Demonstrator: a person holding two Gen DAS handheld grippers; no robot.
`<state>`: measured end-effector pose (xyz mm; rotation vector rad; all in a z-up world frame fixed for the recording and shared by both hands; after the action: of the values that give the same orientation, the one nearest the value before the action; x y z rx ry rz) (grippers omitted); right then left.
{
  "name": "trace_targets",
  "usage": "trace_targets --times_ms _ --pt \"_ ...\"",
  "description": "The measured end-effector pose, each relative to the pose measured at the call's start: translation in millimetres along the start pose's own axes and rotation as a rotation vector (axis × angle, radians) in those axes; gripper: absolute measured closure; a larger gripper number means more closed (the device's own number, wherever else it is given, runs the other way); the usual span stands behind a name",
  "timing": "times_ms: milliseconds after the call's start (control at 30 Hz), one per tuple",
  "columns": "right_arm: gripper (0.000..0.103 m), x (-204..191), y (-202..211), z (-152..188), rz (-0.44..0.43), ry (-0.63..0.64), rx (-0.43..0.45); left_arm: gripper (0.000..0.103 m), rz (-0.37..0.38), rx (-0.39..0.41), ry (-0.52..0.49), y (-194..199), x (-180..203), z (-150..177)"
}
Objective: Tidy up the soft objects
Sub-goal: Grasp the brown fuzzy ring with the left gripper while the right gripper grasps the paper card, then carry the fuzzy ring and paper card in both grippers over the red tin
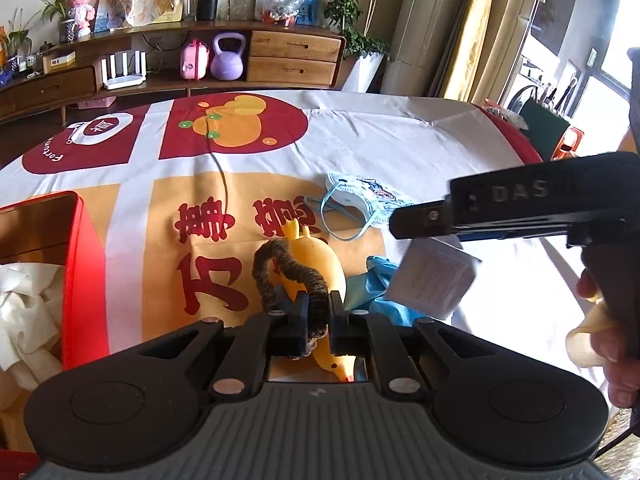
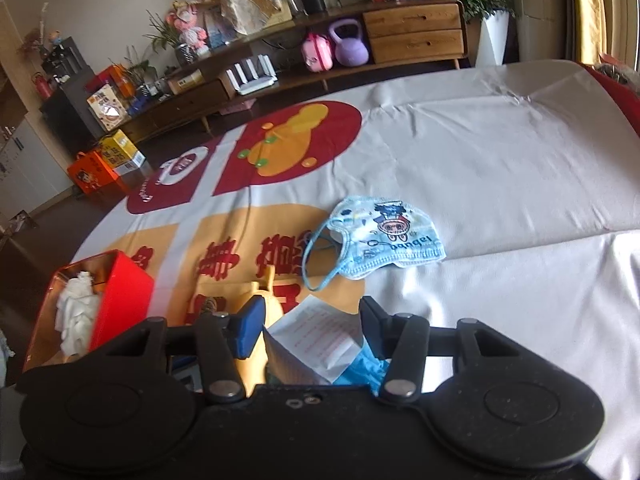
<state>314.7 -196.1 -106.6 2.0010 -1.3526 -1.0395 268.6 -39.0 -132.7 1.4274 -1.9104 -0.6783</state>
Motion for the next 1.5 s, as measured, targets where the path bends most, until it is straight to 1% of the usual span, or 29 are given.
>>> trace_targets --times_ms 167,433,733,900,1233,1500 --pt "0.053 -4 20 0 -0.028 0.013 0.015 0.094 0.013 0.01 0.051 14 -8 -5" --pt "0.053 -21 47 2 -0.054 0.068 0.019 0.094 0.038 -0.001 0.131 46 -22 -9" --pt "0.053 -63 69 5 -0.097 0.141 0.027 0.094 0.042 0.014 0.163 91 -39 -10" --pt "0.053 -89 74 5 -0.116 0.187 0.029 0.094 0.046 0.008 0.19 113 -57 -9" --pt "0.053 -148 70 6 -0.163 0.271 0.023 0.094 -0.029 0.04 0.207 155 -99 -5" --pt "0.052 -185 50 7 -0.188 0.308 -0.006 0.094 -0.099 0.026 0.211 169 -134 0"
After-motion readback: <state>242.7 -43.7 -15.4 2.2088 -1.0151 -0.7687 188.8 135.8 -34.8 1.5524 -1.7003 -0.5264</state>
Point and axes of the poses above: each gripper's, at about its wrist camera, not at the fingertips, and y roughly against the way its jaws point, x to its right, z to its underside, the point moved 4 cm from there along -y, roughly the way its jaws point, and after that the axes turned 3 degrees about -x, right-handed, at the moved point
